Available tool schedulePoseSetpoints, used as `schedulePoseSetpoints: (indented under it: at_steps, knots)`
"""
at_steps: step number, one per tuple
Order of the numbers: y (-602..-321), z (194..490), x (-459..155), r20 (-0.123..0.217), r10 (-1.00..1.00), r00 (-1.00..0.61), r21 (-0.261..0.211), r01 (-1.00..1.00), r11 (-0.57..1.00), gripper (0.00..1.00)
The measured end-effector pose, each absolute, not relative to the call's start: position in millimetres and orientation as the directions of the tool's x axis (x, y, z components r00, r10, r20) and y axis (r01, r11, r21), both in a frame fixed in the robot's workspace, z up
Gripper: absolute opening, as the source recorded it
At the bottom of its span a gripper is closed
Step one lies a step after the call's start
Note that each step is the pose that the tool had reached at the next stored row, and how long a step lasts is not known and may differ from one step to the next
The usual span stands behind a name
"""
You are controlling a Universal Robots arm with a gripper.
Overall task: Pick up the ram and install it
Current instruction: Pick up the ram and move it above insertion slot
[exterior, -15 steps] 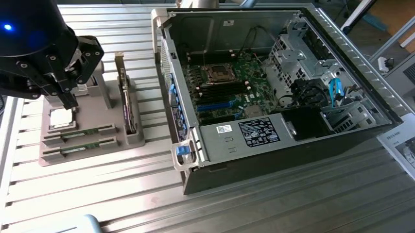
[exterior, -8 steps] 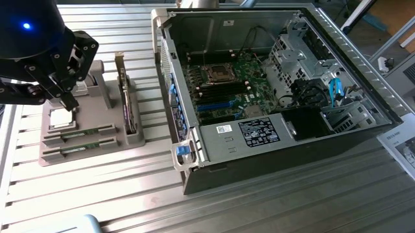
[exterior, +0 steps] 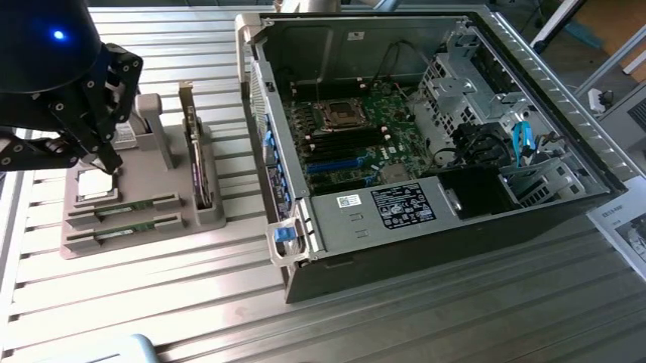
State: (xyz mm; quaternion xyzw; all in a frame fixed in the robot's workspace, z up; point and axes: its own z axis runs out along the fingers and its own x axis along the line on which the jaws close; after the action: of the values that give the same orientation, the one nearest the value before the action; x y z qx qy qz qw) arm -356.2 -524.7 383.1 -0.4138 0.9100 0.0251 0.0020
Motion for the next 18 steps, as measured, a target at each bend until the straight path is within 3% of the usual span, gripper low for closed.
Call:
schedulePoseSetpoints:
  at_steps: [18]
  knots:
    - [-524.7,379.8,-356.2,-0.024,-0.984,-0.177,0.044,-0.984,0.175,0.11]
